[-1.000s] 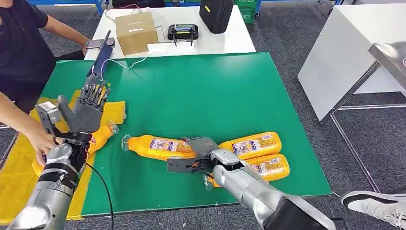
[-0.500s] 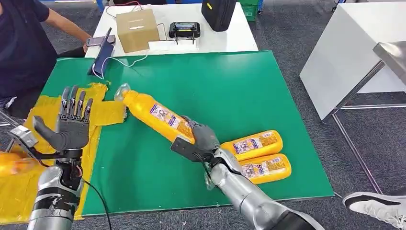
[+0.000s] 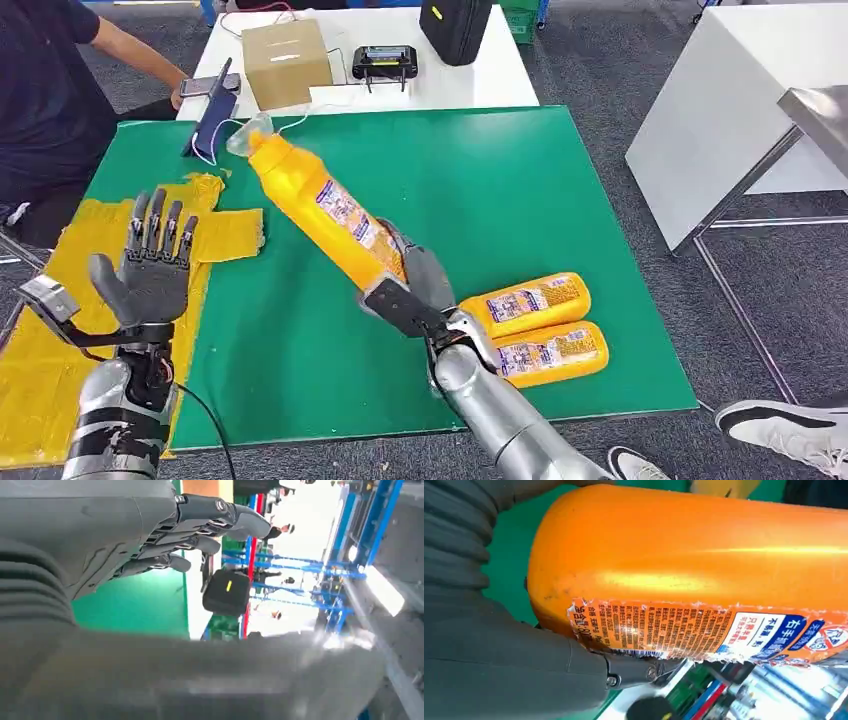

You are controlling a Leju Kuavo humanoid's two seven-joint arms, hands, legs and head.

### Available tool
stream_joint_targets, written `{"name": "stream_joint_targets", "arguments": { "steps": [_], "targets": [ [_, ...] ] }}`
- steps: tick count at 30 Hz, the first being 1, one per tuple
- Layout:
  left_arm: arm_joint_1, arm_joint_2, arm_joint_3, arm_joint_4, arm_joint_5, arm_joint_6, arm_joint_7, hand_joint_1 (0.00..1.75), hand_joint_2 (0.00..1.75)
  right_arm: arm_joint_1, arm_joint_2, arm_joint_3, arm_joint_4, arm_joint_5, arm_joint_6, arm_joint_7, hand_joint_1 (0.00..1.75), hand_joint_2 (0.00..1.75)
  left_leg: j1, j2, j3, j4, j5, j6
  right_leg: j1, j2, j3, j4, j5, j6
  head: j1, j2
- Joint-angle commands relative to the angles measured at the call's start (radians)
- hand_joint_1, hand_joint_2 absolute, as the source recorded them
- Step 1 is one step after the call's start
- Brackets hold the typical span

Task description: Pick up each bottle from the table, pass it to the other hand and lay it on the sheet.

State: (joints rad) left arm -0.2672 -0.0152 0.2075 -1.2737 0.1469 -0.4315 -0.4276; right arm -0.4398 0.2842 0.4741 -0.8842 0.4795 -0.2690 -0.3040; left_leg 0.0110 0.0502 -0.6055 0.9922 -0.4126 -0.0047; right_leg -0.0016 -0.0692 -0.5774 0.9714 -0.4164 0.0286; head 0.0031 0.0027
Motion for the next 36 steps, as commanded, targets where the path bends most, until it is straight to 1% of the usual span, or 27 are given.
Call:
{"name": "stream_joint_targets", "arguments": {
  "steps": [1, 4, 5, 8, 9, 10, 12, 13, 15, 17, 19, 21, 22, 24, 27, 28, 29, 30, 31, 33, 34, 36],
  "targets": [
    [0.039, -0.032, -0.095, -0.061, -0.028, -0.014, 0.006, 0.0, 1.75, 0.018, 0.003, 0.117, -0.081, 0.04, 0.028, 0.014, 1.75, 1.75, 0.0, -0.005, 0.002, 0.001, -0.001, 0.0, -0.001, 0.004, 0.003, 0.001, -0.002, 0.0, 0.0, 0.0],
    [0.064, -0.037, -0.138, -0.092, -0.037, -0.017, 0.007, 0.0, 1.75, 0.034, 0.006, 0.164, -0.118, 0.075, 0.029, 0.029, 1.75, 1.75, 0.0, -0.003, 0.0, -0.001, 0.0, 0.0, -0.001, 0.002, 0.001, 0.0, 0.0, 0.0, 0.0, 0.0],
    [0.07, -0.037, -0.152, -0.103, -0.036, -0.017, 0.007, 0.0, 1.75, 0.032, 0.007, 0.183, -0.115, 0.082, 0.043, 0.043, 1.75, 1.75, 0.0, -0.004, 0.002, 0.0, -0.001, 0.001, -0.001, 0.004, 0.002, 0.0, -0.001, 0.0, 0.0, 0.0],
    [0.076, -0.033, -0.183, -0.117, -0.042, -0.017, 0.007, 0.0, 1.75, 0.017, 0.014, 0.222, -0.078, 0.094, 0.068, 0.062, 1.75, 1.75, 0.0, -0.004, 0.002, 0.0, -0.001, 0.0, -0.001, 0.004, 0.003, 0.0, -0.001, 0.0, 0.0, 0.0],
    [0.077, -0.032, -0.189, -0.12, -0.042, -0.017, 0.007, 0.0, 1.75, 0.015, 0.016, 0.228, -0.068, 0.096, 0.07, 0.065, 1.75, 1.75, 0.0, -0.003, 0.001, 0.0, 0.0, 0.0, 0.0, 0.002, 0.001, 0.0, -0.001, 0.0, 0.0, 0.0],
    [0.079, -0.032, -0.192, -0.122, -0.042, -0.017, 0.007, 0.0, 1.75, 0.014, 0.019, 0.231, -0.06, 0.098, 0.065, 0.066, 1.75, 1.75, 0.0, -0.005, 0.002, 0.0, -0.001, 0.0, -0.001, 0.004, 0.003, 0.0, -0.002, 0.0, 0.0, 0.0],
    [0.079, -0.032, -0.192, -0.122, -0.042, -0.017, 0.007, 0.0, 1.75, 0.014, 0.019, 0.231, -0.06, 0.098, 0.065, 0.066, 1.75, 1.75, 0.0, -0.003, 0.001, -0.001, -0.001, 0.0, 0.0, 0.003, 0.002, 0.0, -0.001, 0.0, 0.0, 0.0],
    [0.079, -0.03, -0.191, -0.121, -0.041, -0.017, 0.007, 0.0, 1.75, 0.013, 0.018, 0.23, -0.058, 0.098, 0.065, 0.066, 1.75, 1.75, 0.0, -0.005, 0.003, -0.001, -0.001, 0.0, -0.001, 0.004, 0.003, 0.0, -0.002, 0.0, 0.0, 0.0],
    [0.079, -0.03, -0.191, -0.121, -0.041, -0.017, 0.007, 0.0, 1.75, 0.013, 0.018, 0.23, -0.058, 0.098, 0.065, 0.066, 1.75, 1.75, 0.0, -0.003, 0.001, -0.001, 0.0, 0.0, -0.001, 0.003, 0.002, 0.0, -0.001, 0.0, 0.0, 0.0],
    [0.082, -0.023, -0.205, -0.123, -0.042, -0.03, 0.008, 0.0, 1.75, 0.0, 0.017, 0.25, -0.032, 0.107, 0.083, 0.074, 1.75, 1.75, 0.0, -0.004, 0.002, -0.001, -0.001, 0.0, -0.001, 0.004, 0.003, 0.0, -0.001, 0.0, 0.0, 0.0],
    [0.086, -0.012, -0.224, -0.129, -0.051, -0.043, 0.003, 0.0, 1.75, -0.011, 0.023, 0.266, -0.002, 0.117, 0.091, 0.08, 1.75, 1.75, 0.0, -0.003, 0.002, -0.001, -0.001, 0.001, -0.001, 0.005, 0.003, 0.0, -0.001, 0.0, 0.0, 0.0],
    [0.092, 0.014, -0.25, -0.13, -0.06, -0.068, -0.002, 0.0, 1.75, -0.025, 0.031, 0.281, 0.034, 0.119, 0.107, 0.082, 1.75, 1.75, 0.0, -0.002, 0.001, -0.001, 0.0, 0.0, -0.001, 0.004, 0.002, -0.001, 0.0, 0.0, 0.0, 0.0],
    [0.094, 0.021, -0.258, -0.129, -0.066, -0.078, -0.008, 0.0, 1.75, -0.032, 0.034, 0.285, 0.048, 0.118, 0.114, 0.082, 1.75, 1.75, 0.0, -0.002, 0.003, -0.001, -0.001, 0.0, -0.001, 0.006, 0.003, 0.0, -0.001, 0.0, 0.0, 0.0],
    [0.1, 0.045, -0.282, -0.135, -0.086, -0.107, -0.033, 0.0, 1.75, -0.047, 0.04, 0.294, 0.074, 0.118, 0.125, 0.082, 1.75, 1.75, 0.0, -0.003, 0.004, -0.001, -0.001, 0.0, -0.001, 0.007, 0.004, 0.0, -0.002, -0.001, 0.0, 0.0],
    [0.116, 0.076, -0.313, -0.151, -0.123, -0.14, -0.07, 0.0, 1.75, -0.063, 0.047, 0.306, 0.106, 0.117, 0.137, 0.08, 1.75, 1.75, 0.0, -0.001, 0.001, -0.001, 0.0, 0.0, 0.0, 0.004, 0.001, 0.0, 0.0, 0.0, 0.0, 0.0],
    [0.119, 0.085, -0.32, -0.155, -0.139, -0.145, -0.085, 0.0, 1.75, -0.067, 0.05, 0.309, 0.115, 0.113, 0.143, 0.078, 1.75, 1.75, 0.0, -0.002, 0.003, -0.001, -0.001, 0.0, -0.001, 0.006, 0.003, 0.0, -0.001, -0.001, 0.0, 0.0],
    [0.123, 0.093, -0.323, -0.155, -0.162, -0.14, -0.094, 0.0, 1.75, -0.07, 0.051, 0.316, 0.123, 0.114, 0.142, 0.077, 1.75, 1.75, 0.0, -0.001, 0.002, -0.001, -0.001, 0.0, -0.001, 0.005, 0.002, 0.0, -0.001, 0.0, 0.0, 0.0],
    [0.125, 0.098, -0.326, -0.154, -0.168, -0.143, -0.095, 0.0, 1.75, -0.072, 0.052, 0.318, 0.127, 0.112, 0.145, 0.077, 1.75, 1.75, 0.0, -0.002, 0.003, -0.001, -0.001, 0.0, -0.001, 0.007, 0.003, 0.0, -0.001, -0.001, 0.0, 0.0],
    [0.126, 0.102, -0.326, -0.151, -0.18, -0.138, -0.096, 0.4, 1.75, -0.073, 0.053, 0.32, 0.131, 0.11, 0.145, 0.077, 1.75, 1.75, 0.0, -0.002, 0.002, -0.001, -0.001, 0.0, -0.001, 0.005, 0.003, 0.0, -0.001, 0.0, 0.0, 0.0],
    [0.127, 0.101, -0.324, -0.151, -0.181, -0.135, -0.097, 0.4, 1.75, -0.072, 0.053, 0.321, 0.131, 0.11, 0.143, 0.077, 1.75, 1.75, 0.0, -0.003, 0.003, -0.001, -0.001, 0.0, -0.001, 0.006, 0.004, 0.0, -0.001, -0.001, 0.0, 0.0],
    [0.127, 0.101, -0.324, -0.151, -0.181, -0.135, -0.097, 1.75, 1.75, -0.072, 0.053, 0.321, 0.131, 0.11, 0.143, 0.077, 1.75, 1.75, 0.0, -0.002, 0.002, -0.001, 0.0, 0.0, -0.001, 0.004, 0.002, 0.0, -0.001, 0.0, 0.0, 0.0],
    [0.13, 0.102, -0.322, -0.149, -0.18, -0.134, -0.098, 1.75, 1.75, -0.07, 0.053, 0.322, 0.132, 0.111, 0.143, 0.077, 1.75, 1.75, 0.0, -0.003, 0.003, 0.0, -0.001, 0.0, -0.001, 0.006, 0.003, 0.0, -0.001, 0.0, 0.0, 0.0]
  ]
}}
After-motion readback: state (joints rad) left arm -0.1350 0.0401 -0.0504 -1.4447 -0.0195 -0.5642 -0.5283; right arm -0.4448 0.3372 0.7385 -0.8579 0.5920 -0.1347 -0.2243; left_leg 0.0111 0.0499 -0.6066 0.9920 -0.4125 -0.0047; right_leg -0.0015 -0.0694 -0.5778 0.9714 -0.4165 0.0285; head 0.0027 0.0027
